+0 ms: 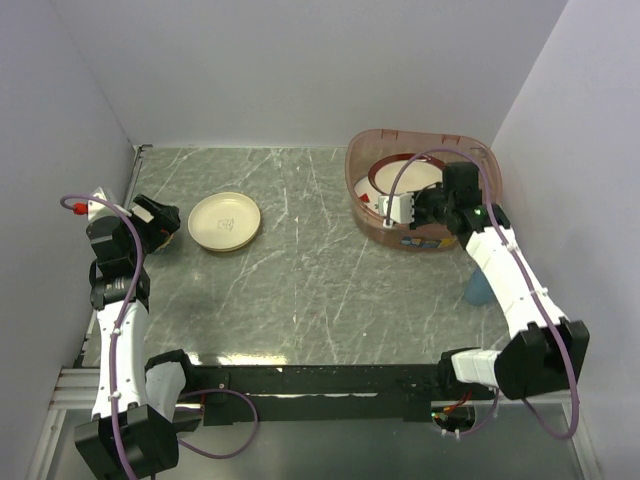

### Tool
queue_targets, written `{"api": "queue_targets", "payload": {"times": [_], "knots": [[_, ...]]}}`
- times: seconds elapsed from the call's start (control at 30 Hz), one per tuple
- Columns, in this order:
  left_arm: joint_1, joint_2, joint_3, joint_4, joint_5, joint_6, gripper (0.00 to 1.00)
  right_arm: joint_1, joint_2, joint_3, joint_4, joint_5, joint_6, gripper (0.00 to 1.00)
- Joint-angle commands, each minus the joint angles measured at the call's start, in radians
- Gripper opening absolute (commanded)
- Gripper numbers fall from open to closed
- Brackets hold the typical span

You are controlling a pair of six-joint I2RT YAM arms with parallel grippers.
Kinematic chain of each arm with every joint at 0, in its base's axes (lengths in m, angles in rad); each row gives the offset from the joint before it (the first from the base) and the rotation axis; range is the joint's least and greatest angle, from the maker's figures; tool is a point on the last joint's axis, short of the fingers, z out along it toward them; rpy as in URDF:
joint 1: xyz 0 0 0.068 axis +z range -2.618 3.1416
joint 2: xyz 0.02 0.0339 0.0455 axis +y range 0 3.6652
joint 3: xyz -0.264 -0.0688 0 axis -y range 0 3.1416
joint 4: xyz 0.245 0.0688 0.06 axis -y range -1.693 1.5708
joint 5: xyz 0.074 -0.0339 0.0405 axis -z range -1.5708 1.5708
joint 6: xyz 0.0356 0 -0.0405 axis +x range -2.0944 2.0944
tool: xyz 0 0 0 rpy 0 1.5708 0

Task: Place the mixed dishes into the plastic bin
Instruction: Place the plate in the plastic bin.

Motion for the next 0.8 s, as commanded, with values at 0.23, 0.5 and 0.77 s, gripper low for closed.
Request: {"api": "queue_targets", "payload": {"times": [0.23,0.5,0.77], "knots": [[-0.002,-0.002,0.0,0.037,0.003,0.015,0.99,-0.055,0.151,0.187,0.15,-0.053,-0.091,0.0],[-0.001,0.013,0.003,0.032,-0.003,0.018,0.99,-0.058,0.252,0.254,0.121,-0.049,-0.098,0.0],[-0.001,0.024,0.003,0.029,-0.013,0.022,0.99,-0.055,0.346,0.311,0.09,-0.069,-0.089,0.0]]}}
